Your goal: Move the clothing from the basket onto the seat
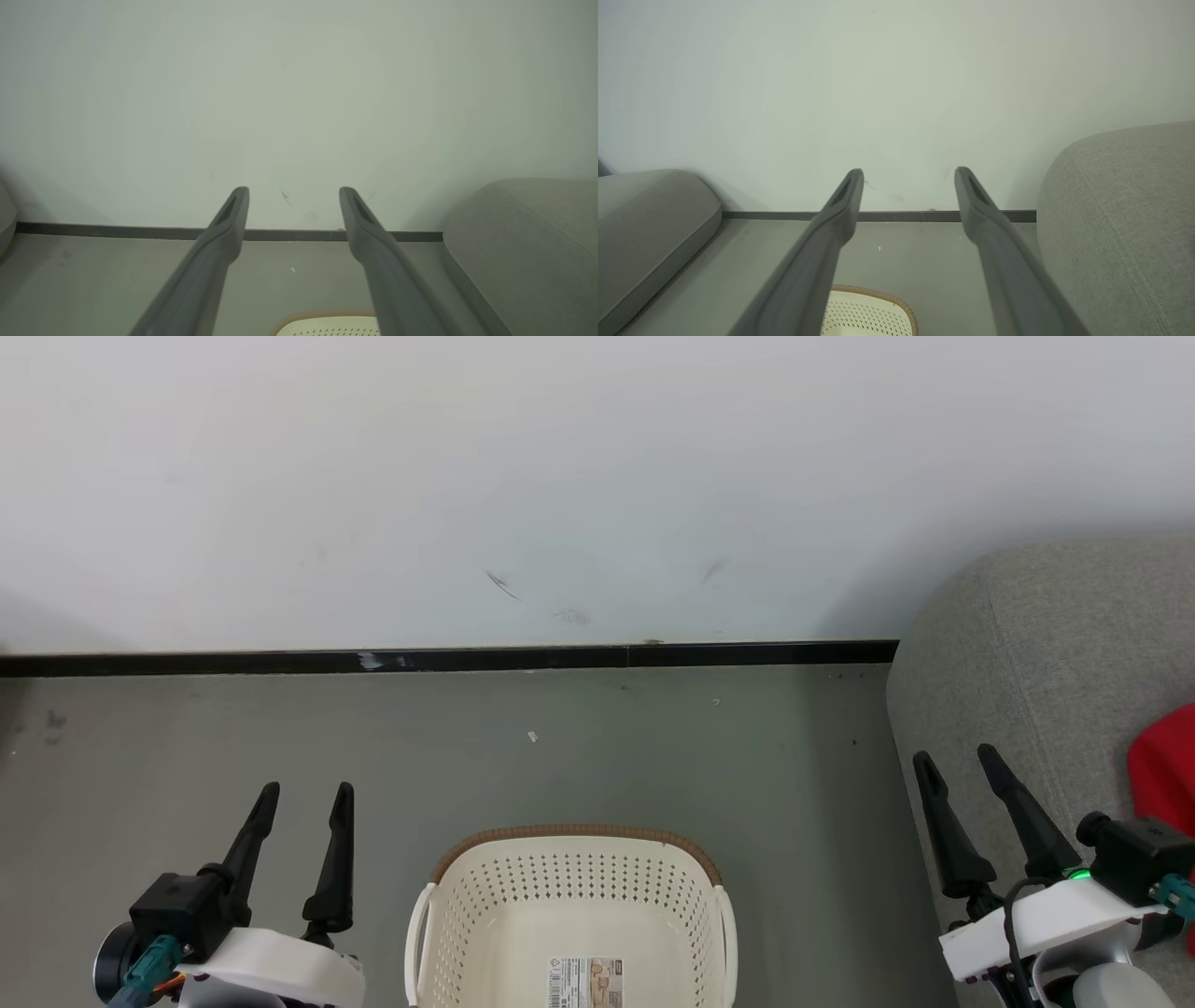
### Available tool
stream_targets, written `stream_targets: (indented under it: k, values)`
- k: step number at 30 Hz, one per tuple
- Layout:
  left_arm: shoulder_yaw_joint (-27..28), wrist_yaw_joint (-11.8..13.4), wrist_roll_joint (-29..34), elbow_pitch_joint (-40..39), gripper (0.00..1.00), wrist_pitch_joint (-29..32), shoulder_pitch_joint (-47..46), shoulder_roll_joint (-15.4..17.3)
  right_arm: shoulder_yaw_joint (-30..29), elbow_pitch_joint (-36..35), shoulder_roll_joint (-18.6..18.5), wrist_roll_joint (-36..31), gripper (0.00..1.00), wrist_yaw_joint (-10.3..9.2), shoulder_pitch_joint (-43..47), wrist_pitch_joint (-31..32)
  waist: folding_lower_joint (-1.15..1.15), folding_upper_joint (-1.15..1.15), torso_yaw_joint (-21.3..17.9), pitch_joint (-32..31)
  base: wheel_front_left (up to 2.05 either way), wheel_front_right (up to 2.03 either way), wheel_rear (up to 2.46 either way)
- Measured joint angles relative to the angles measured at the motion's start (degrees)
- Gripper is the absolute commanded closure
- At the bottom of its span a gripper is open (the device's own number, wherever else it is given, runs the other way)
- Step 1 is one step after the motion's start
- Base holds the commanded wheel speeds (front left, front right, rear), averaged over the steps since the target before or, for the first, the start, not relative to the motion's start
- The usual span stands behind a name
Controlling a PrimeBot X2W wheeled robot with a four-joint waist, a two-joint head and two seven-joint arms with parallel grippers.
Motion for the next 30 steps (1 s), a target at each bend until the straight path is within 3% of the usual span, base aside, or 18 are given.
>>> stream_targets:
  k: [28, 29, 30]
  values:
    - [3.3, -3.6, 2.6, 1.5, 0.0, 0.0, 0.9, -2.4, -0.1, -0.4, 0.6, -0.6, 0.0, 0.0, 0.1, 0.0, 0.0, 0.0, -0.3, -0.1, 0.0, 0.0, 0.0]
    - [3.3, -3.6, 2.6, 1.6, 1.0, 0.0, 0.9, -2.5, -0.1, -0.4, 0.7, -0.6, 1.0, 0.0, 0.1, 0.0, 0.0, 0.0, -0.3, -0.1, 0.0, 0.0, 0.0]
    - [3.2, -3.6, 2.6, 2.1, 1.0, 0.1, 1.0, -2.8, -0.1, 0.1, 0.8, -0.6, 1.0, 0.01, 0.1, 0.0, 0.0, 0.0, -0.3, -0.1, 0.0, 0.0, 0.0]
